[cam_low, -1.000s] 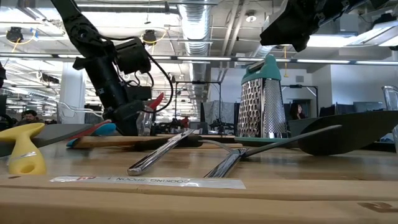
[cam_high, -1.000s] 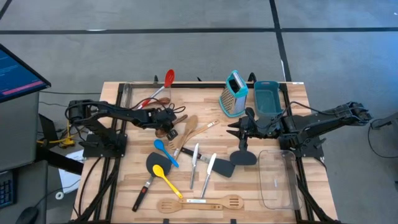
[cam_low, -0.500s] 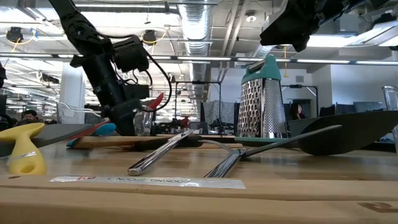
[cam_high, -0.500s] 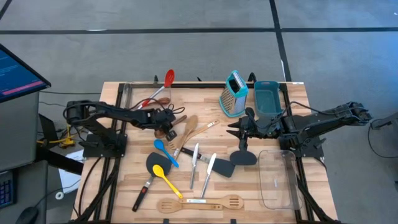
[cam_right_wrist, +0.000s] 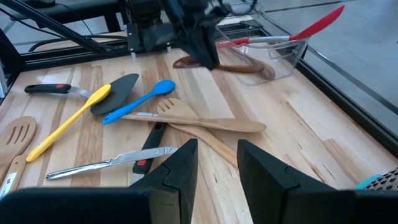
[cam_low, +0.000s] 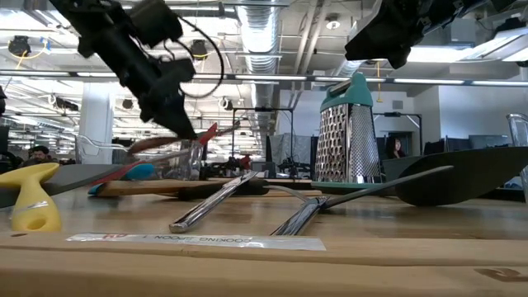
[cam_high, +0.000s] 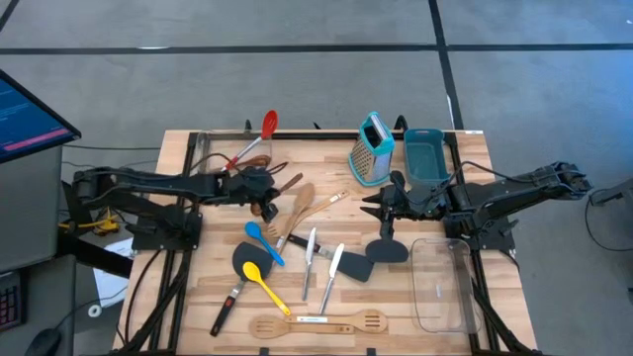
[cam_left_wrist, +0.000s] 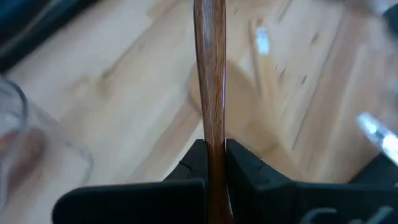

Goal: Pick & Place Kitchen Items
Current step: Put the dark brown wooden spoon into the left transparent bin

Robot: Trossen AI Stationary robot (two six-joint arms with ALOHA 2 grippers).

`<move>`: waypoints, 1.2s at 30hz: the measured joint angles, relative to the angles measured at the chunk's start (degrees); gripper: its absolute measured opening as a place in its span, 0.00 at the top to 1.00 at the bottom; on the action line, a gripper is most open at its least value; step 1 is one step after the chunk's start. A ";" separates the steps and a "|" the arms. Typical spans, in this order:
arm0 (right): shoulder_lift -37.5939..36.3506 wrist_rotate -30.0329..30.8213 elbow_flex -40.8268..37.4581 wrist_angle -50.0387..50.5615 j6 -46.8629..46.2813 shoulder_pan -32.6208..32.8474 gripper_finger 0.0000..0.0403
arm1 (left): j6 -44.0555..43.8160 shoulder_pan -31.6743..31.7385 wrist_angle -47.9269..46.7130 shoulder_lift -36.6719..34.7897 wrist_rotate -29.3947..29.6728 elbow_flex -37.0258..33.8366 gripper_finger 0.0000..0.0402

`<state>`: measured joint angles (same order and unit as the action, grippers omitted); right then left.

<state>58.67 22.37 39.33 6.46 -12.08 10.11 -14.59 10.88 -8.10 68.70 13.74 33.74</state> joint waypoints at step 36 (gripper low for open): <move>0.00 0.00 0.00 -0.02 -0.04 0.00 0.73 | 22.25 15.30 -0.05 -18.54 26.35 0.12 0.99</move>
<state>58.67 22.37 39.33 6.44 -12.12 10.11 7.66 26.18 -8.15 50.16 40.08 33.86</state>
